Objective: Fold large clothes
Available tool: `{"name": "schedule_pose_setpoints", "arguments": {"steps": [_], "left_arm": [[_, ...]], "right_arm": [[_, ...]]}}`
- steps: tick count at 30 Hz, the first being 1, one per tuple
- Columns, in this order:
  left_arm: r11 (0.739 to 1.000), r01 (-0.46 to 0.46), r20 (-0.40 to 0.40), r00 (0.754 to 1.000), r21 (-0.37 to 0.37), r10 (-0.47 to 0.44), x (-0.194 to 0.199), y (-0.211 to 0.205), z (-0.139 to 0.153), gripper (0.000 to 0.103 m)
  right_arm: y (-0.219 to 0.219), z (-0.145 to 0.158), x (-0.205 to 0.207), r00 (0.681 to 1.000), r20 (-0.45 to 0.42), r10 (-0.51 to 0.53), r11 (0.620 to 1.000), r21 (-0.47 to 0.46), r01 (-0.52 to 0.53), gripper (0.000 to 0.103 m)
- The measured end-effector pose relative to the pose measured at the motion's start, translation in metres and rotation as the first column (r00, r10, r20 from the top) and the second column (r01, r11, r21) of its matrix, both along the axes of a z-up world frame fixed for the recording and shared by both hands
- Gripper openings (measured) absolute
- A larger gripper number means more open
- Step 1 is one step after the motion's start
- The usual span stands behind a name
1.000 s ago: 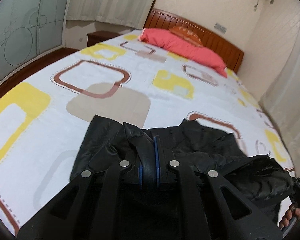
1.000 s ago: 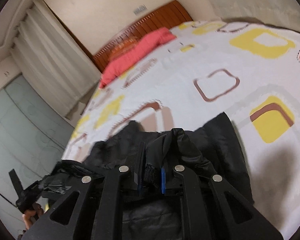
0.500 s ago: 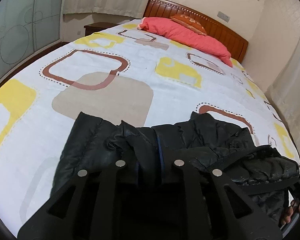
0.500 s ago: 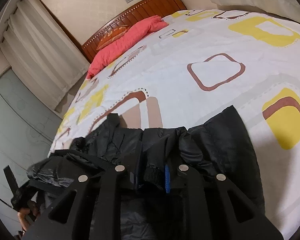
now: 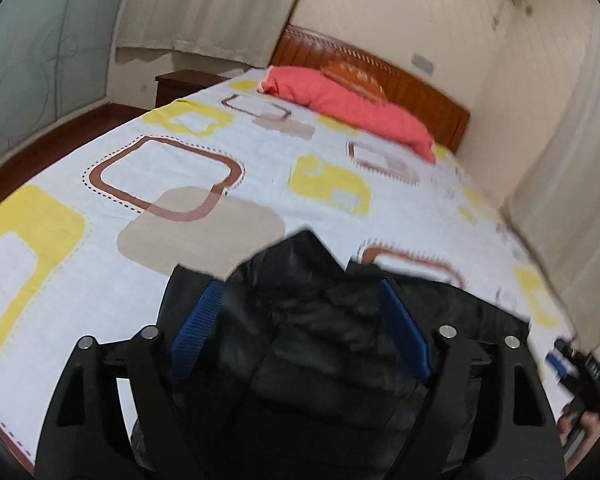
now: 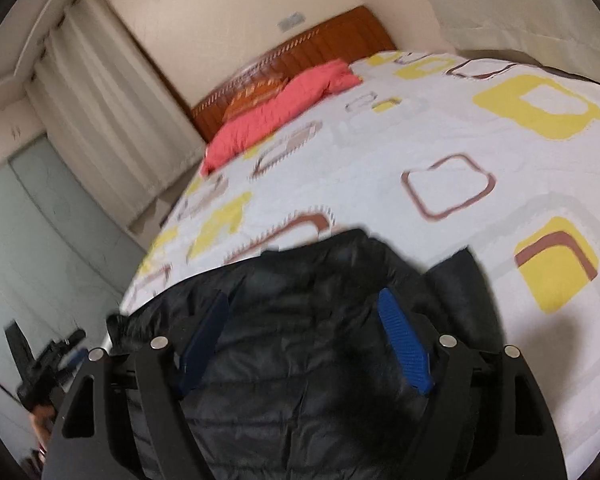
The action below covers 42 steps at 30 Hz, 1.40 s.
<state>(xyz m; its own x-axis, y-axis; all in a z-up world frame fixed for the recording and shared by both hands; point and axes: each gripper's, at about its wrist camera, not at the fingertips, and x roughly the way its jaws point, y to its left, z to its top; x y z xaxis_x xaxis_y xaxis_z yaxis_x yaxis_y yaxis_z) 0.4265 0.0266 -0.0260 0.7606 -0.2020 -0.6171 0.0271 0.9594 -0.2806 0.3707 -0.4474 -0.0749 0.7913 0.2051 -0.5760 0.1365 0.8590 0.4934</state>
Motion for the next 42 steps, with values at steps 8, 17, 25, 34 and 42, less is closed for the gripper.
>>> {"name": "schedule_pose_setpoints", "arguments": {"steps": [8, 17, 25, 34, 42], "left_arm": [[0.989, 0.086, -0.075, 0.994, 0.120, -0.077, 0.030, -0.039, -0.022, 0.063], [0.975, 0.072, -0.198, 0.980, 0.211, -0.029, 0.077, -0.061, -0.077, 0.066], [0.993, 0.027, -0.063, 0.998, 0.112, -0.020, 0.046, -0.032, -0.031, 0.075], [0.991, -0.036, -0.238, 0.969, 0.132, 0.067, 0.083, -0.016, -0.085, 0.080], [0.996, -0.037, -0.225, 0.973, 0.085, 0.055, 0.060, -0.002, -0.055, 0.080]], "right_arm": [[0.063, -0.014, 0.056, 0.990, -0.108, 0.091, 0.975, -0.192, -0.111, 0.058], [0.086, -0.067, 0.103, 0.969, -0.233, 0.077, 0.947, -0.287, -0.145, 0.059], [0.049, -0.040, 0.083, 0.984, -0.176, -0.024, 0.940, -0.338, -0.037, 0.059], [0.032, -0.071, 0.094, 0.972, -0.226, -0.067, 0.944, -0.330, -0.012, 0.060], [0.027, -0.052, 0.078, 0.975, -0.216, -0.059, 0.958, -0.286, -0.005, 0.060]]}}
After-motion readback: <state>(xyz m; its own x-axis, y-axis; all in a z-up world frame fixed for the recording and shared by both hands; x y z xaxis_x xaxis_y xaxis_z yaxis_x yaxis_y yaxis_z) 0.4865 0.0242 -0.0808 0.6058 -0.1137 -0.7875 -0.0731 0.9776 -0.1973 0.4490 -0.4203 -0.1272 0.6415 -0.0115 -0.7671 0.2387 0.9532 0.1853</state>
